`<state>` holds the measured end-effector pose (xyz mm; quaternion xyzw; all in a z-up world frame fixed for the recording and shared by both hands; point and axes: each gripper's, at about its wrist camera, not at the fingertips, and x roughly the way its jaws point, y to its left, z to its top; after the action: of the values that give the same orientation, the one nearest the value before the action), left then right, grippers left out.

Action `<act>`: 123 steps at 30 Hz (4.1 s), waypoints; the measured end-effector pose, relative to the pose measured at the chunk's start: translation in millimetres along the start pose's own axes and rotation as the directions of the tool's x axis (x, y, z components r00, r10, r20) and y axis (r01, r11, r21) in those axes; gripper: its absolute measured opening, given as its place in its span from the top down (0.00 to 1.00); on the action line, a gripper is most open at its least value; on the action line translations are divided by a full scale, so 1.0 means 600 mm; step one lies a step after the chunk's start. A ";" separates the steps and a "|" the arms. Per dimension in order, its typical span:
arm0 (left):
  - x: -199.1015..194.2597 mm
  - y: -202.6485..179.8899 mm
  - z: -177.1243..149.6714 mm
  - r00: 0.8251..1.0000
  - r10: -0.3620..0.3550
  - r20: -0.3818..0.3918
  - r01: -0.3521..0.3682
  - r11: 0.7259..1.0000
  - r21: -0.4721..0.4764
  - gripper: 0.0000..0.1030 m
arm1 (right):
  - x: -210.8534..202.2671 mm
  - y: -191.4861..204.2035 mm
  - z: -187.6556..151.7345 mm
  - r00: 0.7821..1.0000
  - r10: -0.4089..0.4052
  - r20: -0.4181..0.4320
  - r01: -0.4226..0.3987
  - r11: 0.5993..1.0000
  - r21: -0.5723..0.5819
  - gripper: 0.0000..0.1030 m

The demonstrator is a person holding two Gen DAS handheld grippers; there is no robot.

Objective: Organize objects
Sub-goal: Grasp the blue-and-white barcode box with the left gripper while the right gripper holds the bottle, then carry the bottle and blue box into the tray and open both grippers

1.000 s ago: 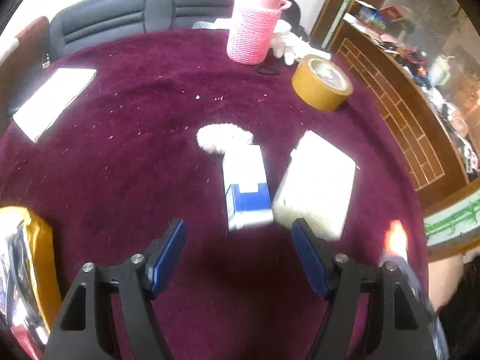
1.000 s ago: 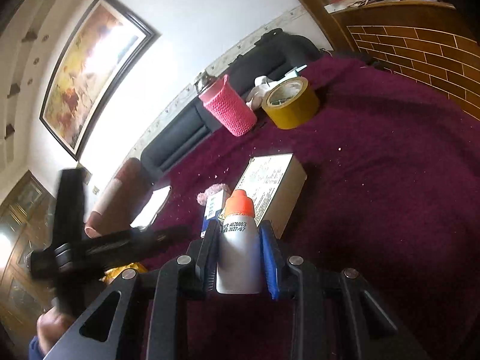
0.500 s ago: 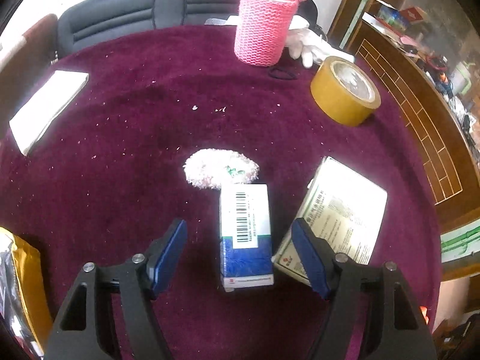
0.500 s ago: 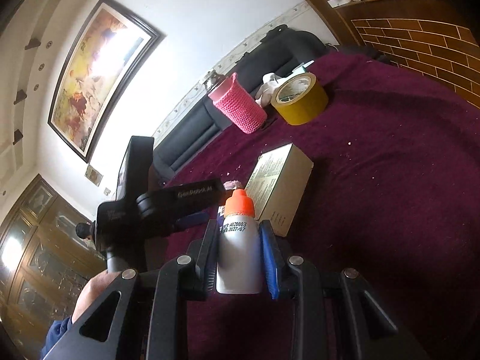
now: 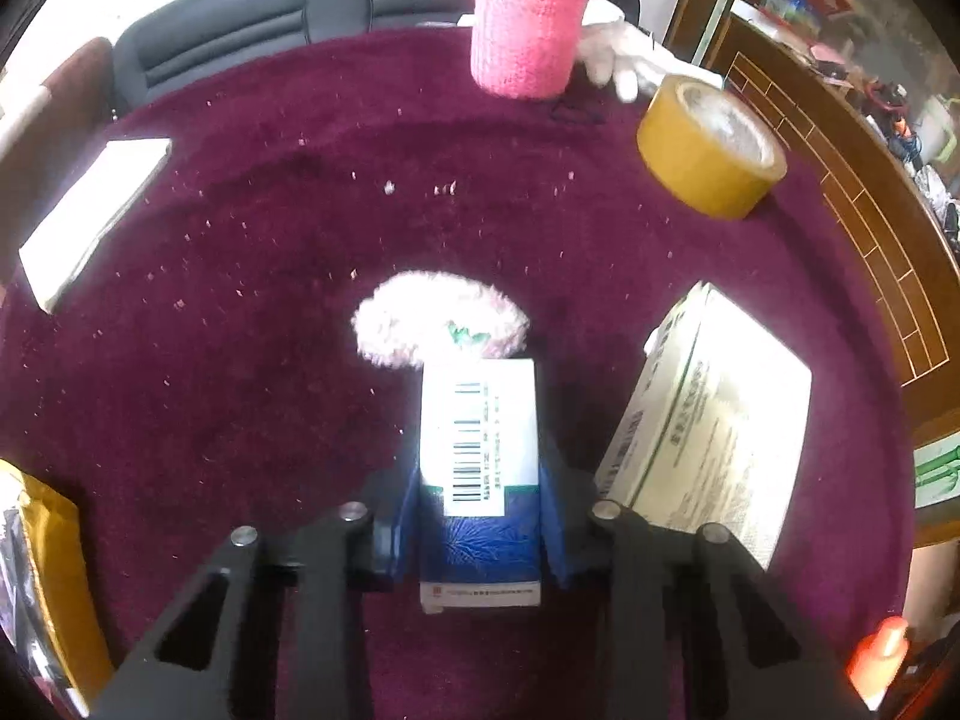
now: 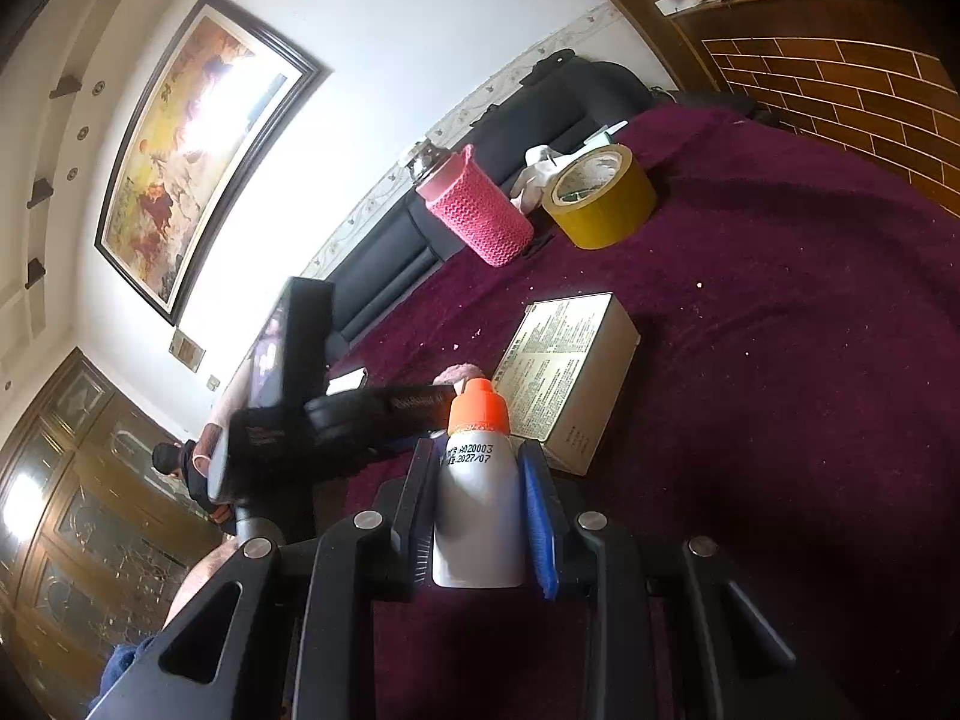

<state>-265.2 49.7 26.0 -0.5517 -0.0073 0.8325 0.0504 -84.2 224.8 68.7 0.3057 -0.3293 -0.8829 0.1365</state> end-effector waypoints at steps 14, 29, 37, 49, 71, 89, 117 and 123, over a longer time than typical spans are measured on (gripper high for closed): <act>-0.045 0.066 -0.115 0.998 -0.045 0.048 0.046 0.999 -0.022 0.68 | 0.013 0.001 -0.006 0.999 -0.031 -0.023 0.030 0.999 -0.039 0.71; -0.190 0.106 -0.369 0.982 -0.082 0.172 0.069 0.994 0.081 0.68 | 0.051 0.032 -0.045 0.990 -0.121 -0.077 0.106 0.979 -0.175 0.72; -0.277 0.150 -0.415 0.943 -0.070 0.324 0.039 0.994 0.101 0.68 | 0.019 0.109 -0.128 0.989 -0.067 -0.132 0.032 0.967 -0.253 0.71; -0.359 0.264 -0.450 0.890 -0.019 0.456 0.017 1.000 0.010 0.68 | 0.008 0.233 -0.203 0.985 0.015 -0.172 -0.076 0.933 -0.351 0.71; -0.366 0.493 -0.487 0.874 0.130 0.469 -0.019 0.972 -0.233 0.68 | 0.104 0.406 -0.351 0.946 0.010 -0.323 -0.187 0.834 -0.519 0.71; -0.306 0.529 -0.490 0.915 0.114 0.388 -0.003 0.961 -0.277 0.68 | 0.193 0.438 -0.374 0.945 -0.091 -0.315 -0.117 0.805 -0.582 0.71; -0.294 0.521 -0.492 0.918 0.129 0.376 -0.018 0.959 -0.284 0.51 | 0.232 0.440 -0.363 0.936 -0.139 -0.324 -0.081 0.811 -0.579 0.69; -0.314 0.509 -0.492 0.903 0.116 0.413 -0.001 0.963 -0.269 0.30 | 0.207 0.437 -0.348 0.940 -0.107 -0.323 -0.095 0.829 -0.551 0.50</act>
<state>55.8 -284.5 62.4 -0.3586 -0.1116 0.9254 -0.0511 -38.7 -129.7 62.3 0.4015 -0.0272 -0.8742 0.2717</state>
